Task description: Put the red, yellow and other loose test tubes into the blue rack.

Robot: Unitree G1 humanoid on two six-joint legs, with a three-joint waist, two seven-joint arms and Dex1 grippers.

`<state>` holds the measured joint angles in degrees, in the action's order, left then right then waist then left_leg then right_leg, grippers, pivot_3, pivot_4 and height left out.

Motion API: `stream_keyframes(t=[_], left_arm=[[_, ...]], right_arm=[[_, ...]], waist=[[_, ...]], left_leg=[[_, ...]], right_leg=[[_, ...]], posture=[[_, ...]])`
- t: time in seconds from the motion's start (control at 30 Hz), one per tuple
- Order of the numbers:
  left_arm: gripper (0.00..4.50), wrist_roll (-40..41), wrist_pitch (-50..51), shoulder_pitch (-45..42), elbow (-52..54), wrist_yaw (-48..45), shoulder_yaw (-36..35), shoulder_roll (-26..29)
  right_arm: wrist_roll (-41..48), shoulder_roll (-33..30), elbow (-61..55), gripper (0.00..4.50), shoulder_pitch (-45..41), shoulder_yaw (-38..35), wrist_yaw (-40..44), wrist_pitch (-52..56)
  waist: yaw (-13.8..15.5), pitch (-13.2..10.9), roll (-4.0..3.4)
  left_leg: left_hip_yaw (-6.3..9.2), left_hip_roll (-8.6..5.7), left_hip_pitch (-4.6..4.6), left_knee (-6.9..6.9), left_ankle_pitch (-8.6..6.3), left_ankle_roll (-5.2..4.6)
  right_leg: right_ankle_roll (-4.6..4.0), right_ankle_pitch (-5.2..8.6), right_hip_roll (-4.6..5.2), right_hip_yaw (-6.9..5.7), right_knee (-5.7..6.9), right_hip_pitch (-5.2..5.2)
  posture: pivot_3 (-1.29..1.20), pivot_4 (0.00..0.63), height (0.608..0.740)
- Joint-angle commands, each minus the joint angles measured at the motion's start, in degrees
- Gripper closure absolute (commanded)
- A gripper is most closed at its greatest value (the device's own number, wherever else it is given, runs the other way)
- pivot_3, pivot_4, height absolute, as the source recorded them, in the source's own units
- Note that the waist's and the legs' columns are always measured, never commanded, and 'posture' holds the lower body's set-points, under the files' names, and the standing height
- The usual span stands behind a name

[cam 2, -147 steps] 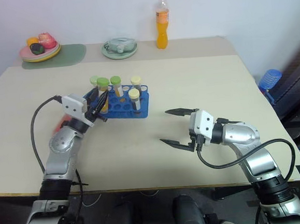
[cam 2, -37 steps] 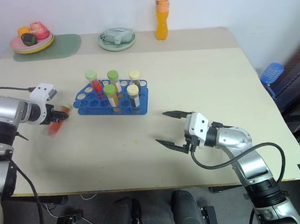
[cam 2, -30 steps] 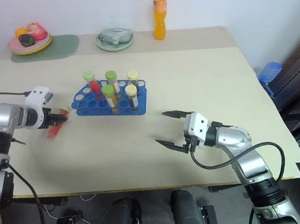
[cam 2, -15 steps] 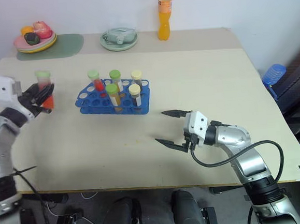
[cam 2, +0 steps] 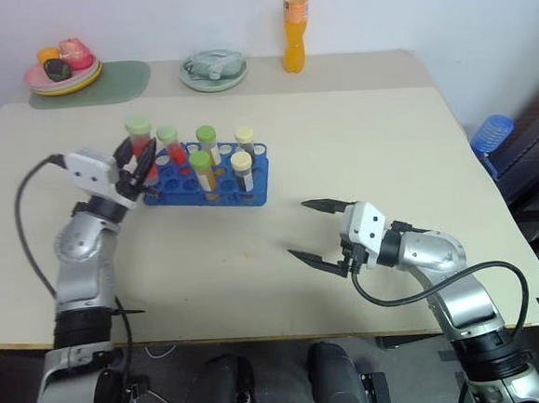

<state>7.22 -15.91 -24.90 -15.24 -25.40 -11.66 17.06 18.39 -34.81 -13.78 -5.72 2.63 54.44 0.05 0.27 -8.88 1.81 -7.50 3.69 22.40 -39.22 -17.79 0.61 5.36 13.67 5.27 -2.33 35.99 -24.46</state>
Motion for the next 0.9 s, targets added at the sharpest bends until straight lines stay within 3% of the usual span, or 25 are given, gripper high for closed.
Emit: stream_keyframes(t=[0.03, 0.9], left_arm=[[3.74, -0.73, -5.82, -1.36, -2.79, 0.32, 1.12, -0.15], [3.74, 4.68, -23.24, -6.56, -27.83, -6.87, 2.36, -4.56]], right_arm=[[0.92, -0.68, -2.92, 0.0, 0.16, -1.99, -0.64, 0.38], [0.54, -0.9, -3.8, 0.0, -1.21, -2.37, -0.65, 1.7]], waist=[[0.03, 0.0, 0.0], [0.49, 0.05, -0.02]], left_leg=[[0.0, 0.0, 0.0, 0.0, -0.02, -0.03], [0.0, -0.02, -0.01, -0.01, -0.07, -0.12]], right_leg=[[0.0, 0.0, 0.0, 0.0, -0.01, 0.0], [0.0, 0.0, 0.01, -0.03, -0.08, 0.08]], posture=[[0.0, 0.15, 0.74], [0.0, 0.15, 0.74]])
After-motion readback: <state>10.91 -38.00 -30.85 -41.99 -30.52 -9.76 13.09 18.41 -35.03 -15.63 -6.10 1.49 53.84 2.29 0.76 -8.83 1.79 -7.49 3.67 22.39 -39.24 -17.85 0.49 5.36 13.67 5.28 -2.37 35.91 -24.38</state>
